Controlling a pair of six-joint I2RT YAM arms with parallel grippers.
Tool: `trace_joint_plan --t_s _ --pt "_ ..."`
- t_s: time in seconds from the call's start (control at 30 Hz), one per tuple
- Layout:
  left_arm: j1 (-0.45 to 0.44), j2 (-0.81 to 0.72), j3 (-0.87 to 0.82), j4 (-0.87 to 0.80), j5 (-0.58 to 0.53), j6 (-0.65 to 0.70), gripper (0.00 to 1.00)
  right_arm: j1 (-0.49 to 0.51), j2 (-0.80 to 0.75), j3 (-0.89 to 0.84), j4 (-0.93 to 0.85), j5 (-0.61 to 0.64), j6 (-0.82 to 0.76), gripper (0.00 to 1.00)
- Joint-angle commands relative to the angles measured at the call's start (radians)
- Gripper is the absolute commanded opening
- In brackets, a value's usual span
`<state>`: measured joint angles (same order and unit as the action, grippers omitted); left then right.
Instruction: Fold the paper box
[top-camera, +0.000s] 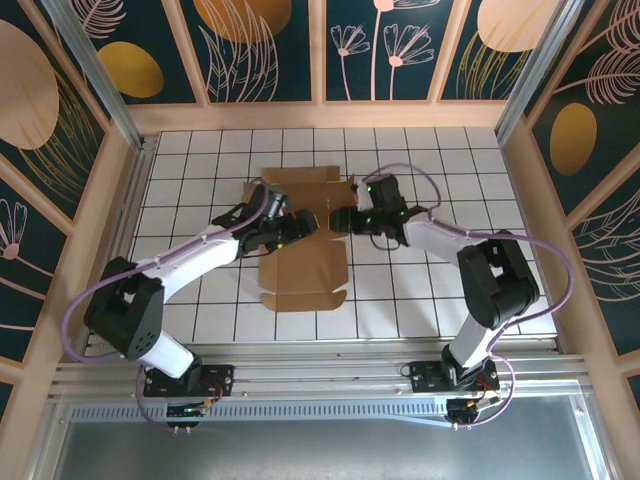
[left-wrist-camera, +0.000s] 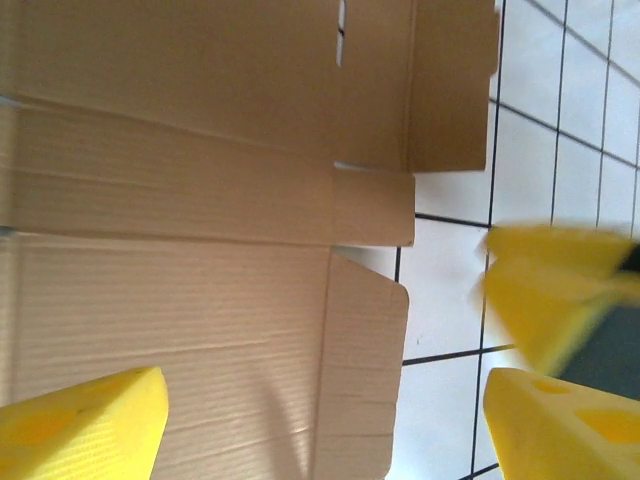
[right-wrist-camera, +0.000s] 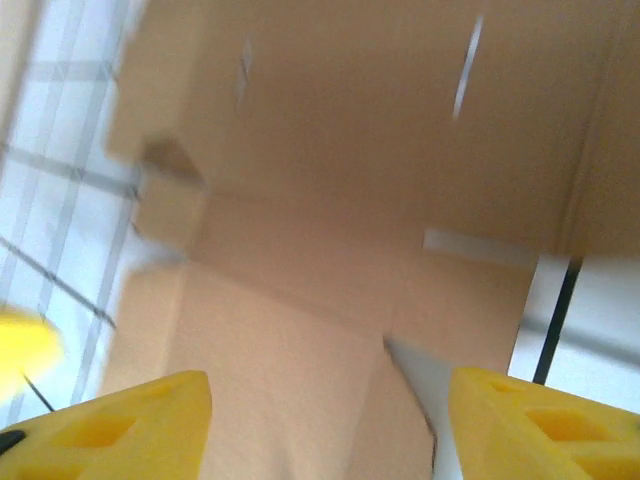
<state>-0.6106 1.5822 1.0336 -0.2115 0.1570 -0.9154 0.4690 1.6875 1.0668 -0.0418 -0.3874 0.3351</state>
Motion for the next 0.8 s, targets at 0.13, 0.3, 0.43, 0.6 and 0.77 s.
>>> trace_joint_plan --t_s 0.13,0.3,0.43,0.6,0.77 --pt "-0.022 0.067 0.000 0.051 -0.084 -0.003 0.70 -0.168 0.301 0.492 -0.086 -0.044 -0.143 0.75" --pt "-0.023 0.114 -0.001 0.062 -0.073 0.024 0.68 -0.175 0.665 1.044 -0.369 -0.103 -0.251 0.77" --pt "-0.023 0.164 -0.010 0.084 -0.056 0.031 0.66 -0.164 0.876 1.361 -0.512 -0.182 -0.315 0.80" --pt "-0.023 0.207 -0.015 0.090 -0.053 0.046 0.64 -0.147 0.914 1.318 -0.462 -0.293 -0.341 0.84" --pt "-0.023 0.222 -0.033 0.093 -0.067 0.051 0.64 -0.138 0.925 1.268 -0.457 -0.315 -0.358 0.69"
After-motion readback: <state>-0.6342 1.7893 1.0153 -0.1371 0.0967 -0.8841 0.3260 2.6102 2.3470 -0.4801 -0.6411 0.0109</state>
